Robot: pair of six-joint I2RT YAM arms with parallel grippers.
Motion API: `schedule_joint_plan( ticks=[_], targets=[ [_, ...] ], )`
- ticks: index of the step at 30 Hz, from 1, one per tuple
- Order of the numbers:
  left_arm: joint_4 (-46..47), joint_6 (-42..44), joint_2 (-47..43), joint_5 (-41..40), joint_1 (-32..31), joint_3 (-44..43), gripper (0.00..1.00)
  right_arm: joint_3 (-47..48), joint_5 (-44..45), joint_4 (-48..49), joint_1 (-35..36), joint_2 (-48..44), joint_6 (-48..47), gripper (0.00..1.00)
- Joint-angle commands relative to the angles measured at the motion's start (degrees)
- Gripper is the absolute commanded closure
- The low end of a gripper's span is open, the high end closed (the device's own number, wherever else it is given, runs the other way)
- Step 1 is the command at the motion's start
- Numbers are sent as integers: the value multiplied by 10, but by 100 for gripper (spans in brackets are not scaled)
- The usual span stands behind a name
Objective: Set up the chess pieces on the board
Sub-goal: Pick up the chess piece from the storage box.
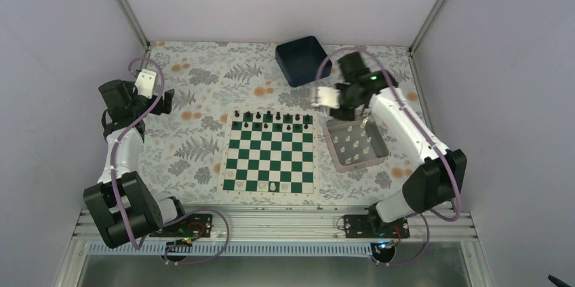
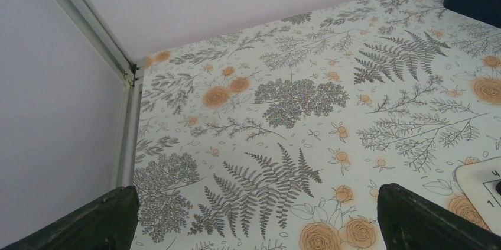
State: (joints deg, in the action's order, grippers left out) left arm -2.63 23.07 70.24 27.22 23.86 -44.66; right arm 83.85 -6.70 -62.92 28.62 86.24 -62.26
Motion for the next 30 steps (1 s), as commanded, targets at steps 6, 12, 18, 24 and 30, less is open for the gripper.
schedule_joint_plan(
  ticks=[6, 12, 18, 24, 30],
  targets=[
    [6, -5, -3, 9, 1, 0, 0, -77, -4, 38, -280, 72, -74, 66],
    [4, -6, -8, 7, 1, 1, 0, -110, -9, 117, -302, 118, -60, 66],
    [3, -6, -10, 6, 1, 2, 0, -99, -13, 125, -304, 162, -47, 67],
    [3, -6, -9, 7, 1, 3, 0, -105, 0, 134, -304, 177, -43, 67],
    [3, -5, -6, 8, 1, 2, 0, -112, 0, 130, -303, 183, -40, 69]
  ],
)
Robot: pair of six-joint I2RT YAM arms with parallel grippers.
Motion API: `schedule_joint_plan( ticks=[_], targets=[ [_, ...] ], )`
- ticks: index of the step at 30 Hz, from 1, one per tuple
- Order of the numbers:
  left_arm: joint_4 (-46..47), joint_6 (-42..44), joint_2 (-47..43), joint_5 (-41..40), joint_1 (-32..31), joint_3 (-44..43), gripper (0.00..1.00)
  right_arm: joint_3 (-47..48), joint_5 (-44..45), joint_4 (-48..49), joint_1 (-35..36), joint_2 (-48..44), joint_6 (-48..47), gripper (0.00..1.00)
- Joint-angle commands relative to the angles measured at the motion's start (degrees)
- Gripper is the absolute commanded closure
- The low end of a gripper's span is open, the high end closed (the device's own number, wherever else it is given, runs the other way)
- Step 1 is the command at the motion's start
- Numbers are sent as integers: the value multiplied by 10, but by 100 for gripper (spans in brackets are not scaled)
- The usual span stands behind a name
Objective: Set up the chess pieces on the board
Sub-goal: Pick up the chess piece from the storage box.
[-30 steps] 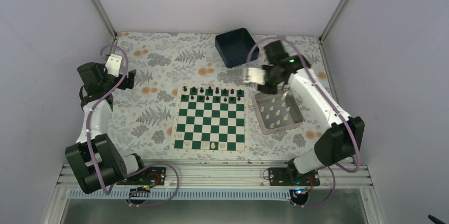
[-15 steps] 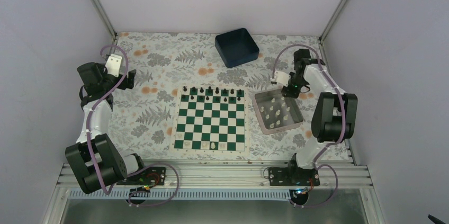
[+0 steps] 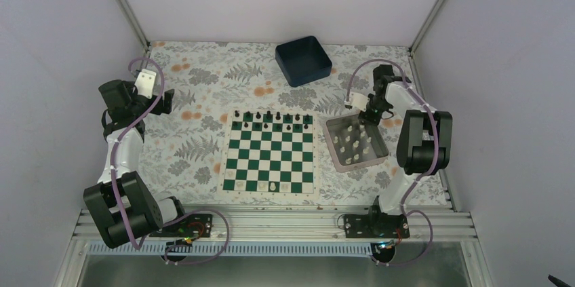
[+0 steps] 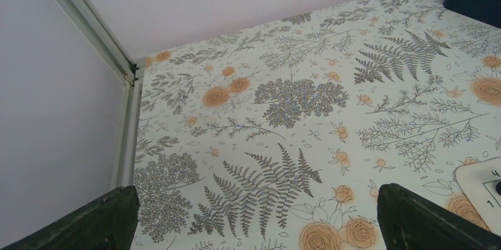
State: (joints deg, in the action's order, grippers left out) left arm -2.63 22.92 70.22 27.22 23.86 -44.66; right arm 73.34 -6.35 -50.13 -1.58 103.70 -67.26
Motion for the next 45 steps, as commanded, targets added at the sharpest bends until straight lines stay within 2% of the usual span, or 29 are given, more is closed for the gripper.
schedule_joint_plan(
  ticks=[1, 19, 23, 29, 35, 39, 45],
  targets=[
    [3, -3, -6, 9, 1, 1, 0, -8, -1, 1, -1, 10, 10, 70],
    [4, -3, -5, 13, 1, 3, 0, -31, 22, 20, -1, 29, 13, 72],
    [4, -2, -4, 13, 1, 3, 0, -28, 21, 21, -1, 37, 15, 76],
    [3, -2, -3, 15, 1, 2, 0, -26, 23, 12, -1, 22, 14, 90],
    [3, -3, -3, 15, 1, 2, 0, -13, 37, -23, 15, -24, 19, 93],
    [2, -3, -3, 15, 1, 1, 0, 11, 52, -68, 79, -72, 40, 93],
    [3, -5, -4, 12, 1, 1, 0, 93, 68, -138, 260, -111, 98, 92]
  ],
)
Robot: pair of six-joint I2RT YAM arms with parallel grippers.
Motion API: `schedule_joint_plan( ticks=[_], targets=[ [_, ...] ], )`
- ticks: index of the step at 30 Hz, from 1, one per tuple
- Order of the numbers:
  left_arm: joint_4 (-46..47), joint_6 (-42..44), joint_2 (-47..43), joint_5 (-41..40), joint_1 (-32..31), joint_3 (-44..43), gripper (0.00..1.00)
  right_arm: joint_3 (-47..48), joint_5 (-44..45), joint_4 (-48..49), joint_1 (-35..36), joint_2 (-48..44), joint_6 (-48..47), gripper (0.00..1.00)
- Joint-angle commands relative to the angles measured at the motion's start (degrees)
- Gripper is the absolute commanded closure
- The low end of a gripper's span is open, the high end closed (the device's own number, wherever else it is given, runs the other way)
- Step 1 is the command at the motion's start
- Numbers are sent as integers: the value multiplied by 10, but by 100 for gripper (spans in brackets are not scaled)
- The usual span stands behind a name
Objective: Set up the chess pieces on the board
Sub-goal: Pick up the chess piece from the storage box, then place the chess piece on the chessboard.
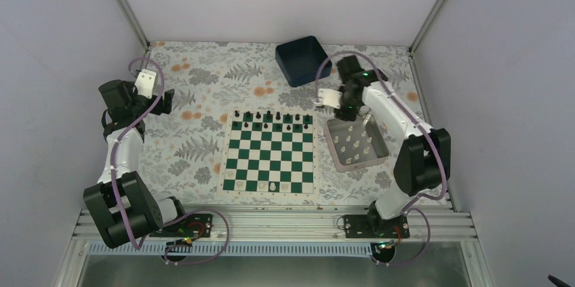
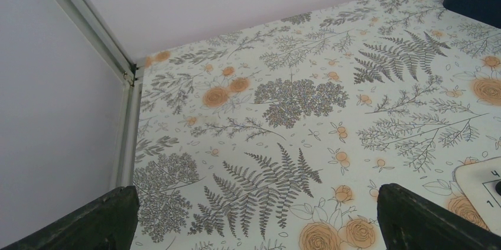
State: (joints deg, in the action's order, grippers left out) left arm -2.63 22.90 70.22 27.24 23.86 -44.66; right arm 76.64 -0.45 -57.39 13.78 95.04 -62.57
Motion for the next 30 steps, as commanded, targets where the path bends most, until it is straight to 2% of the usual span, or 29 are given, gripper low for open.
schedule_joint_plan(
  ticks=[1, 7, 12, 21, 30],
  targets=[
    [3, -4, -4, 12, 1, 1, 0, 79, 10, -74, 141, -21, 62, 92],
    [1, -5, -6, 13, 1, 0, 0, 171, 25, -120, 339, 56, 99, 91],
    [-2, -6, -9, 14, 1, 0, 0, 249, 14, -127, 428, 144, 88, 91],
    [-4, -5, -17, 9, 1, 1, 0, 291, 20, -82, 517, 258, 79, 91],
    [-1, -4, -15, 11, 1, 4, 0, 292, -25, -48, 540, 303, 77, 90]
  ],
)
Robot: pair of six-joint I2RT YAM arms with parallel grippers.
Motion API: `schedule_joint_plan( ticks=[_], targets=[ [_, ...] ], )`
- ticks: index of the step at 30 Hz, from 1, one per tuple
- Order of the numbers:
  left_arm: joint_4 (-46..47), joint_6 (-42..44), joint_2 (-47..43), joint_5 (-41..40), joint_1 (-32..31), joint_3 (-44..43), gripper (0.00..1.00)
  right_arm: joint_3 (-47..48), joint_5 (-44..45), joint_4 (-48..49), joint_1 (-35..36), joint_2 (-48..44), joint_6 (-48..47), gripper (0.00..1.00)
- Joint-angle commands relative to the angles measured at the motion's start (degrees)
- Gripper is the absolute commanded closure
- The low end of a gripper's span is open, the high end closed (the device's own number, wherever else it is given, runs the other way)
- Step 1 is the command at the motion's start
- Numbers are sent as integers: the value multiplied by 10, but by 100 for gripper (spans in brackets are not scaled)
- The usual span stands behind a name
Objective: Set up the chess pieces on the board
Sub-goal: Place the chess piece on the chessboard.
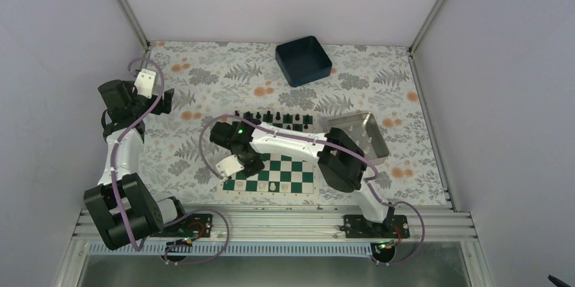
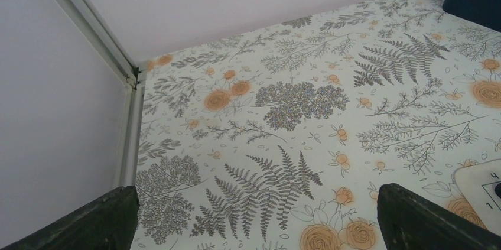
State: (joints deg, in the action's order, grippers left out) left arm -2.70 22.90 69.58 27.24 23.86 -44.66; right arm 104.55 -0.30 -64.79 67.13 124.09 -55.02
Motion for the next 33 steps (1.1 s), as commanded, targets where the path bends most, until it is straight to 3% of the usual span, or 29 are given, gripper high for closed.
schedule_joint_plan(
  ticks=[1, 25, 33],
  targets=[
    [0, -3, -9, 11, 1, 4, 0, 11, -30, 33, 8, 14, 4, 90],
    [2, -3, -8, 11, 2, 5, 0, 22, -64, 53, 17, 64, 5, 89],
    [2, -3, -9, 12, 2, 6, 0, 9, -46, 58, 17, 52, 10, 74]
  ],
)
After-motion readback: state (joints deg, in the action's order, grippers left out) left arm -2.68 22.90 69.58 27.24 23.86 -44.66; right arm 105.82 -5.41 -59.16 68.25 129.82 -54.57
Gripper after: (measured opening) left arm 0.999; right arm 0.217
